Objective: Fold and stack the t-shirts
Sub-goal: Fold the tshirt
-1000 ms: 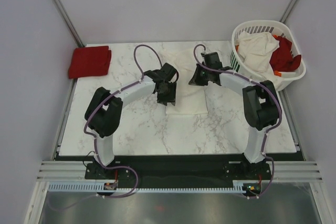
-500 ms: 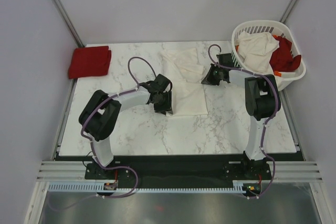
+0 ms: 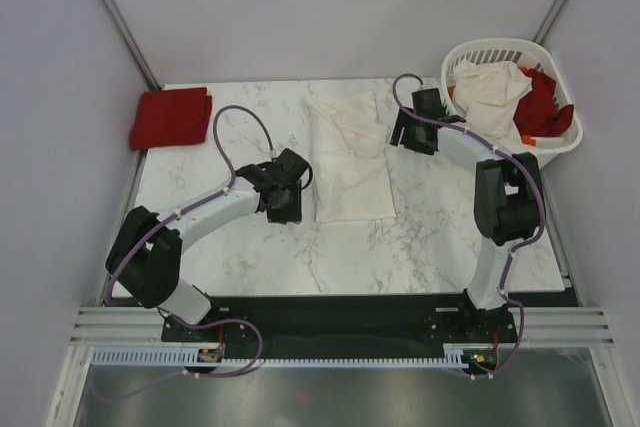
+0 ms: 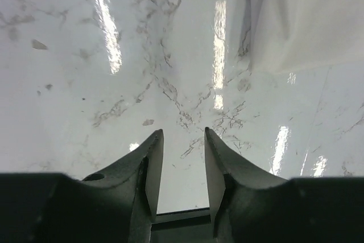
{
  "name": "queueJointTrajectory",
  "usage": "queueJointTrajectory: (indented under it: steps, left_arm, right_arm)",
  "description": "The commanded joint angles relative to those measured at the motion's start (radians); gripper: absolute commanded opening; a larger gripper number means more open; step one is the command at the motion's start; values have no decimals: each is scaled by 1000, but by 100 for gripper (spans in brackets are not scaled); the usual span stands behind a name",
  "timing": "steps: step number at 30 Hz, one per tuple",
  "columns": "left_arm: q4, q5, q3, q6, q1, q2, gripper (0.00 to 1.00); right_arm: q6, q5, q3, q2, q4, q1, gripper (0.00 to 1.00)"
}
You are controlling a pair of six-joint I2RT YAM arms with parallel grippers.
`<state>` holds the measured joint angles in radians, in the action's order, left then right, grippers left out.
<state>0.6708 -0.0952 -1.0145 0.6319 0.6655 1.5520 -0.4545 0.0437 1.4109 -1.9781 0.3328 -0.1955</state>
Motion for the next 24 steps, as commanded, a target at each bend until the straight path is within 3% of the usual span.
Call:
queueJointTrajectory:
  steps: [1, 4, 5, 6, 11, 14, 24]
  left_arm:
    - [73, -181, -120, -3, 0, -41, 42]
    - [73, -181, -274, -3, -3, 57, 42]
    - [67, -190, -356, -109, -6, 95, 40]
    - [32, -96, -398, -126, -12, 161, 40]
    - [-25, 29, -710, -175, -86, 391, 36]
    - [-36, 58, -899, -205, -135, 551, 34]
    - [-50, 268, -1357, -140, -308, 1009, 37]
  right_arm:
    - [50, 147, 50, 157, 58, -67, 76]
    - [30, 111, 13, 241, 60, -94, 75]
    - [19, 85, -1, 261, 57, -97, 70]
    - [-4, 52, -18, 295, 52, -99, 66]
    - [-90, -243, -220, 387, -76, -117, 35]
    - [-95, -249, -306, 441, -94, -175, 29]
    - [-79, -248, -466, 653, -43, -260, 28]
